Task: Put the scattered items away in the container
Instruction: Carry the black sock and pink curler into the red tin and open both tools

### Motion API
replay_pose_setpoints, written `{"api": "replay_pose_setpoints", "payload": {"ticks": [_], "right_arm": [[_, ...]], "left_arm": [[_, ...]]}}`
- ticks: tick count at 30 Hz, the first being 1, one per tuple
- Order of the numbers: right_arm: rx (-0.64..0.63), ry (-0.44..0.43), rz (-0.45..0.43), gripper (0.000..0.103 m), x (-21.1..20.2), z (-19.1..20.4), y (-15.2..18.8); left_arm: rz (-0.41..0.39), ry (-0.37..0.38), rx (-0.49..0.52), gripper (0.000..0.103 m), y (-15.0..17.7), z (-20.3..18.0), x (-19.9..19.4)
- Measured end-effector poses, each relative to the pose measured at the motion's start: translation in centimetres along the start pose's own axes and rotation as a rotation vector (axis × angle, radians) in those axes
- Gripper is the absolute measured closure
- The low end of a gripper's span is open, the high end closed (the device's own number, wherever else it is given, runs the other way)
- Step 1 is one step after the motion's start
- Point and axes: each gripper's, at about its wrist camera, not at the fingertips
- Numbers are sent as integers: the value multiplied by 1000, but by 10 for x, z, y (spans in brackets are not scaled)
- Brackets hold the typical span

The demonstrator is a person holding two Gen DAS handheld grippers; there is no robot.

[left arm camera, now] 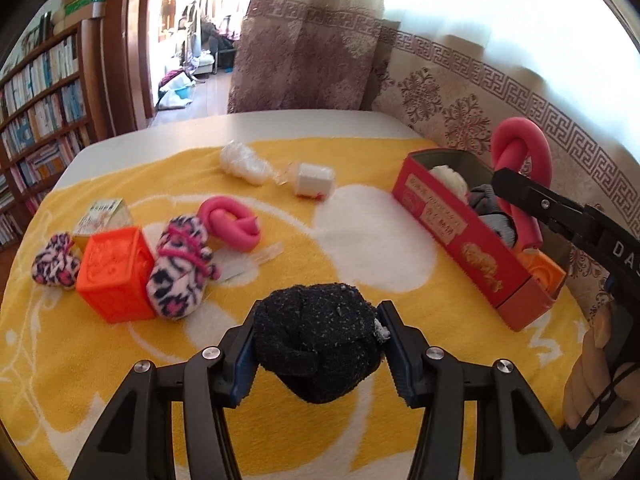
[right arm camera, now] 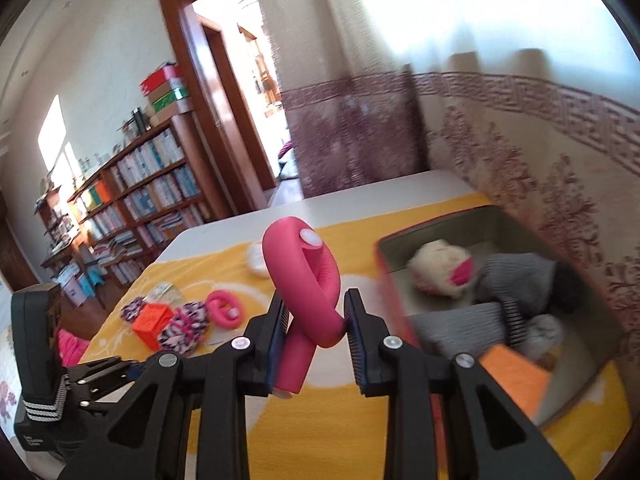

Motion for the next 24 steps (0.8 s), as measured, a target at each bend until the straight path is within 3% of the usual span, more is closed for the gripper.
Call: {"api": "replay_pose_setpoints", "payload": {"ticks": [6,12,16,24], "right_arm": [[100,139,-31,72,-9,-70,-8],[148,242,-34,72,-1,-111,-1],[166,249,0,72,13,-122,4],[148,252,-20,72,14,-120,10]], "left_arm": [[5,42,78,47,-20,-40,15],[4,73,156,47,-45,-81,31],[6,78,189,47,-61,-100,46],[-3,125,175,46,-98,-118,79]]}}
Point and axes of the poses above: each gripper's, at about its wrist camera, not at the fingertips, and x roughly the way its jaws point, z to its left, y to its underside, and after that the axes turned 15 degrees about y, right-handed
